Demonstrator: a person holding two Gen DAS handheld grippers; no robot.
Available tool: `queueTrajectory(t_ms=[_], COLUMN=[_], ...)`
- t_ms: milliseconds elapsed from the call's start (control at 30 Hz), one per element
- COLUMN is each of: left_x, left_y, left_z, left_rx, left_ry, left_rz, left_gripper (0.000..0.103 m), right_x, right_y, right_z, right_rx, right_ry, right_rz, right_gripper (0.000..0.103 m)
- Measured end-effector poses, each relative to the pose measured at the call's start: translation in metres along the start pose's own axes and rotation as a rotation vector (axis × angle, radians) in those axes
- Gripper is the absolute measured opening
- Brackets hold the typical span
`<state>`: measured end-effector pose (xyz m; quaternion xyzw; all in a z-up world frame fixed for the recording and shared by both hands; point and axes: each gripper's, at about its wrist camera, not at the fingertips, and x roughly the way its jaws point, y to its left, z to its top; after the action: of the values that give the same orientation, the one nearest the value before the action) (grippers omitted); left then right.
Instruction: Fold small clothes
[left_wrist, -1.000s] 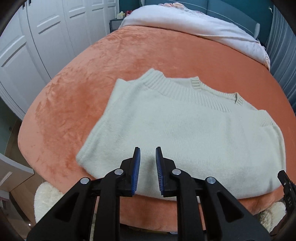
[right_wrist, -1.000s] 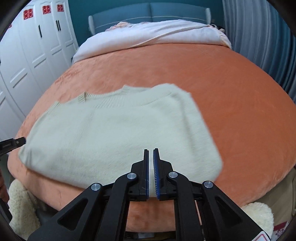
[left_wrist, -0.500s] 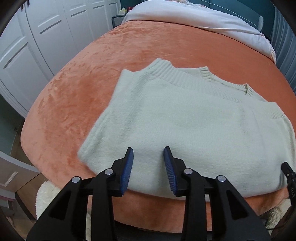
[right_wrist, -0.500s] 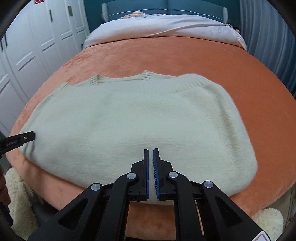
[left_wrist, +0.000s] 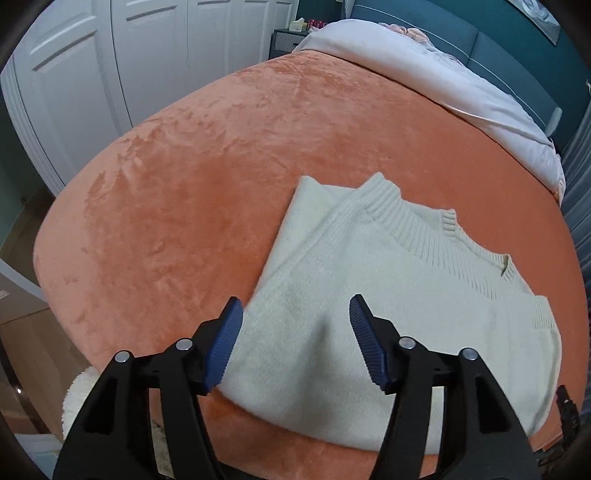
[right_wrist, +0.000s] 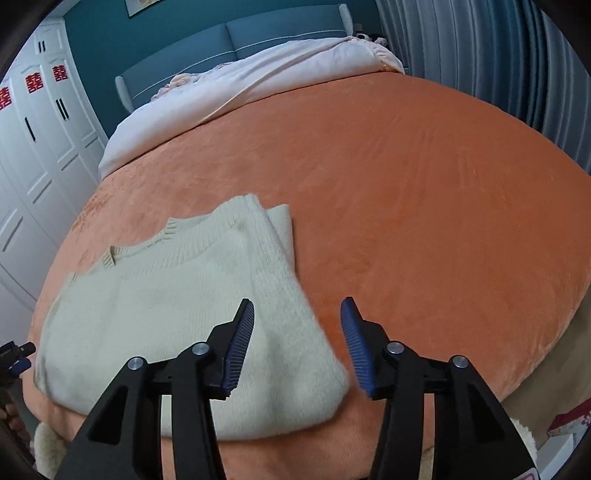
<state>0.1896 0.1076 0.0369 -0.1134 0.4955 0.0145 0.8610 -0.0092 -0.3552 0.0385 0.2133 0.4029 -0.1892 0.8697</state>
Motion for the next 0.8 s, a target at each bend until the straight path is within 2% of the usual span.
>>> queueTrajectory(t_ms=[100, 133, 167, 200, 233, 267, 333, 367, 400, 433, 500, 633, 700, 800], left_x=[0.023, 0.026, 0.027, 0.025, 0.02, 0.016, 0.013, 0.017, 0.024, 0.031, 0.04, 0.021, -0.002, -0.031], left_y=[0.007, 0.006, 0.005, 0.007, 0.012, 0.017, 0.019, 0.017, 0.016, 0.017, 0.021, 0.019, 0.013, -0.017], left_z=[0.002, 0.002, 0.002, 0.004, 0.007, 0.01, 0.014, 0.015, 0.014, 0.012, 0.01, 0.01, 0.004, -0.017], left_rx=[-0.037, -0.019, 0.004, 0.004, -0.02, -0.047, -0.04, -0.016, -0.002, -0.005, -0.032, -0.027, -0.007, 0.052], left_ry=[0.062, 0.057, 0.055, 0.044, 0.035, 0.03, 0.02, 0.023, 0.033, 0.047, 0.061, 0.046, 0.006, -0.037], left_rz=[-0.019, 0.006, 0.027, 0.02, -0.018, -0.054, -0.056, -0.031, -0.007, 0.0, 0.0, 0.003, 0.012, -0.05], left_gripper=[0.06, 0.048, 0.031, 0.022, 0.013, 0.011, 0.01, 0.01, 0.01, 0.011, 0.011, 0.013, 0.013, 0.011], right_x=[0.027, 0.031, 0.033, 0.03, 0.022, 0.01, -0.009, -0.011, -0.004, 0.015, 0.056, 0.011, -0.024, -0.043], right_y=[0.006, 0.008, 0.013, 0.017, 0.02, 0.02, 0.018, 0.016, 0.013, 0.011, 0.005, 0.014, 0.035, 0.089], right_z=[0.004, 0.003, 0.004, 0.006, 0.008, 0.013, 0.021, 0.022, 0.019, 0.015, 0.001, 0.004, -0.001, -0.021], right_rx=[-0.027, -0.038, -0.054, -0.064, -0.054, -0.034, -0.006, 0.003, -0.001, -0.022, -0.062, -0.084, -0.144, -0.283], right_ry=[0.061, 0.068, 0.068, 0.06, 0.028, -0.019, -0.082, -0.099, -0.091, -0.039, 0.113, -0.017, -0.096, -0.075], right_rz=[-0.02, -0.001, 0.023, 0.037, 0.059, 0.094, 0.12, 0.12, 0.101, 0.052, -0.019, -0.049, -0.029, 0.104], right_gripper=[0.058, 0.057, 0.036, 0.011, 0.011, 0.009, 0.008, 0.008, 0.008, 0.008, 0.011, 0.015, 0.023, 0.021])
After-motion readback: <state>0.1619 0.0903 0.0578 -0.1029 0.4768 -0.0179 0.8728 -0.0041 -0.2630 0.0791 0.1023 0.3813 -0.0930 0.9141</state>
